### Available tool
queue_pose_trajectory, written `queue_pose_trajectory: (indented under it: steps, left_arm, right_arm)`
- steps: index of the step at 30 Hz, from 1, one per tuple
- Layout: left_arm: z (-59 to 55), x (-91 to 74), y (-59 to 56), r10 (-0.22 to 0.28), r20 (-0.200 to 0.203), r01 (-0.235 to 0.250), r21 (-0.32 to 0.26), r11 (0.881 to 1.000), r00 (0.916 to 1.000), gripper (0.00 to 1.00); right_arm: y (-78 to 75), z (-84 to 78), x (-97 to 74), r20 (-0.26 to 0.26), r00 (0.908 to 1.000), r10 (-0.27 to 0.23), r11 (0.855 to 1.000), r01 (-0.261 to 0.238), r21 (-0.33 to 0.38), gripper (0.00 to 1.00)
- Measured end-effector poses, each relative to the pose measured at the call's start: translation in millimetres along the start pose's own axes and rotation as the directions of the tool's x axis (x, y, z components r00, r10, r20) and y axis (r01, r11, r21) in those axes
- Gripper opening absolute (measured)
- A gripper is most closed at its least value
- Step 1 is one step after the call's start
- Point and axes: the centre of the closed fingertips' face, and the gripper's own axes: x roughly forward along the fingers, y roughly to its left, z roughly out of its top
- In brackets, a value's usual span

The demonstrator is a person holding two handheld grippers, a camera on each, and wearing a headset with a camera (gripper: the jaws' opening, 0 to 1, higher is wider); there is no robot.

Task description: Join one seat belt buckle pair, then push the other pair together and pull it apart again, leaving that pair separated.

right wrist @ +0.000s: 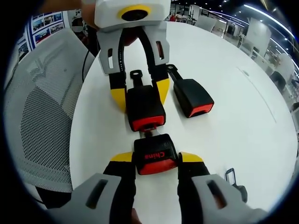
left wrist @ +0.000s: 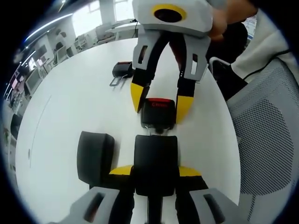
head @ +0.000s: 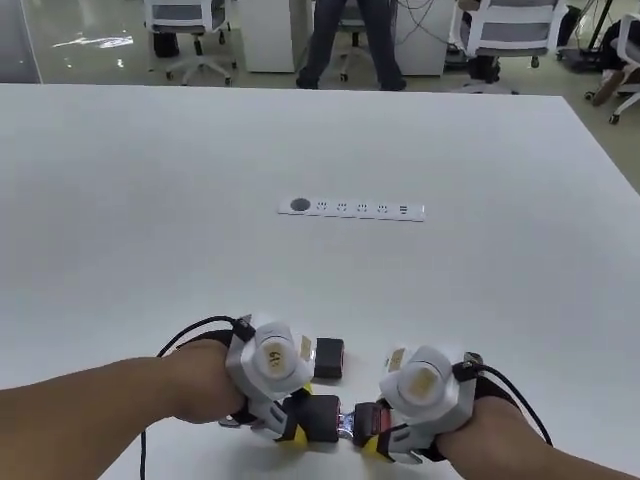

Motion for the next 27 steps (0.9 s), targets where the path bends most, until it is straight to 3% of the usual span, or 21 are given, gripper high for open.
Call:
queue_pose_trajectory:
  steps: [14,16,24,27]
  left_arm:
    - [0.7,0.8,0.3,-0.004,-0.014,0.004,0.03,1.0,0.9999,0.33]
    - [-0.1,-0.1,1.1,-0.003,-0.007,0.003,0.025,1.0,1.0,0.33]
    - [0.0,-0.6,2.1,-0.002,0.006,0.002,0.019,1.0,1.0,0.33]
    - [0.5,-1.4,1.4,-0.003,0.002,0.003,0.014,1.0,1.0,0.33]
  right_arm:
    - [2.2,9.7,9.1,0.024,0.9997,0.009,0.999,-0.01,0.037,0.32]
    - [1.8,4.7,6.1,0.017,0.9998,0.01,0.999,-0.011,0.04,0.32]
    - [1.0,5.0,9.3,0.01,0.9999,0.001,1.0,-0.001,0.026,0.32]
    - [0.9,3.8,9.2,-0.006,1.0,-0.004,1.0,0.004,-0.016,0.32]
